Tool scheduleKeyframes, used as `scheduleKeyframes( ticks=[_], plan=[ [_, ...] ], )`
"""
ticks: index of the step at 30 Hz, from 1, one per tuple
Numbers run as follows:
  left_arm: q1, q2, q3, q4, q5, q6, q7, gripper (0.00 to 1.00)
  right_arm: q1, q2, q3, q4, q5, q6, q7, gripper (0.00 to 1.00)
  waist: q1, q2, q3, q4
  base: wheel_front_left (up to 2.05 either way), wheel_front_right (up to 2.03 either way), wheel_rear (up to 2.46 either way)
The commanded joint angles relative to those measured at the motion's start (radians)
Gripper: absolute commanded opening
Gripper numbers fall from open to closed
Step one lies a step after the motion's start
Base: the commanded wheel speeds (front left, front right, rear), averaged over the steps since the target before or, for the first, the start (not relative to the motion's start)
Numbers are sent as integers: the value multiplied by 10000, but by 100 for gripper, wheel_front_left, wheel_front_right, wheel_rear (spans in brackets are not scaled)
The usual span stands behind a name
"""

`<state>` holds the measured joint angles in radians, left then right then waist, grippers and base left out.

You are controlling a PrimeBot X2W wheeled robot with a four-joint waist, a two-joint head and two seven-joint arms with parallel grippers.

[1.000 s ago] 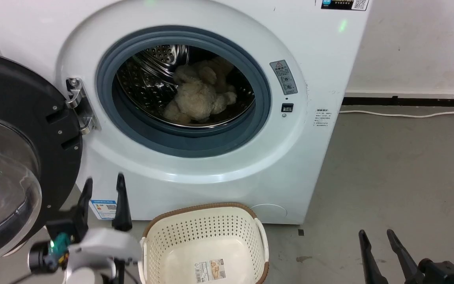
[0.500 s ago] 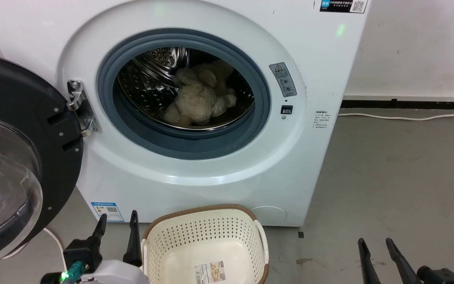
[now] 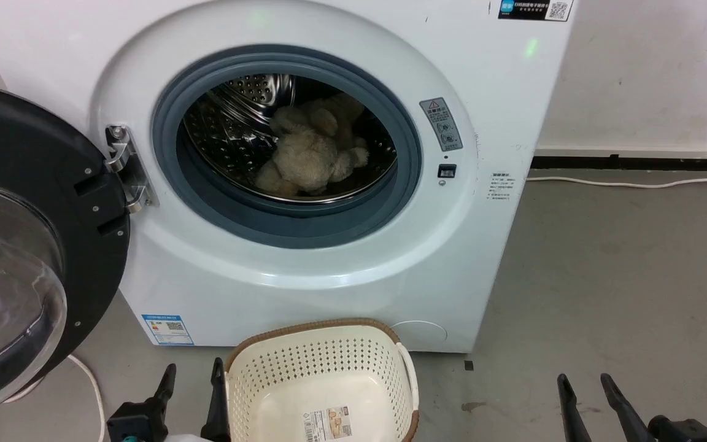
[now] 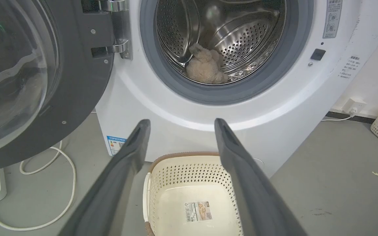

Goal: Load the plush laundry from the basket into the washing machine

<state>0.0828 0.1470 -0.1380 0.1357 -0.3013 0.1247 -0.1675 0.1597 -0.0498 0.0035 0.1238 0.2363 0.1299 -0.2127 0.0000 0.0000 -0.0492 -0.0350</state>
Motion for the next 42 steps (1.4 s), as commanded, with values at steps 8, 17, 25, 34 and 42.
scheduleKeyframes(
  ticks=[8,17,25,34,42],
  plan=[
    [40,99,-63,-120,-2,103,36,100,191,-4,-41,-49,-322,8,310,100,0,0,66,31,0,0,0],
    [-85,222,-99,-203,70,226,100,100,231,-4,-125,-125,-337,8,471,100,0,0,95,11,0,0,0],
    [-116,284,-225,-277,111,246,134,100,142,-4,-161,-124,-337,8,535,100,0,0,118,8,0,0,0],
    [-195,441,-410,-293,269,215,110,100,108,-4,-150,-128,-348,8,557,100,0,0,116,7,0,0,0],
    [-59,369,-419,-244,180,219,91,0,6,0,-142,-70,-331,0,538,0,0,0,127,-9,0,0,0]
  ],
)
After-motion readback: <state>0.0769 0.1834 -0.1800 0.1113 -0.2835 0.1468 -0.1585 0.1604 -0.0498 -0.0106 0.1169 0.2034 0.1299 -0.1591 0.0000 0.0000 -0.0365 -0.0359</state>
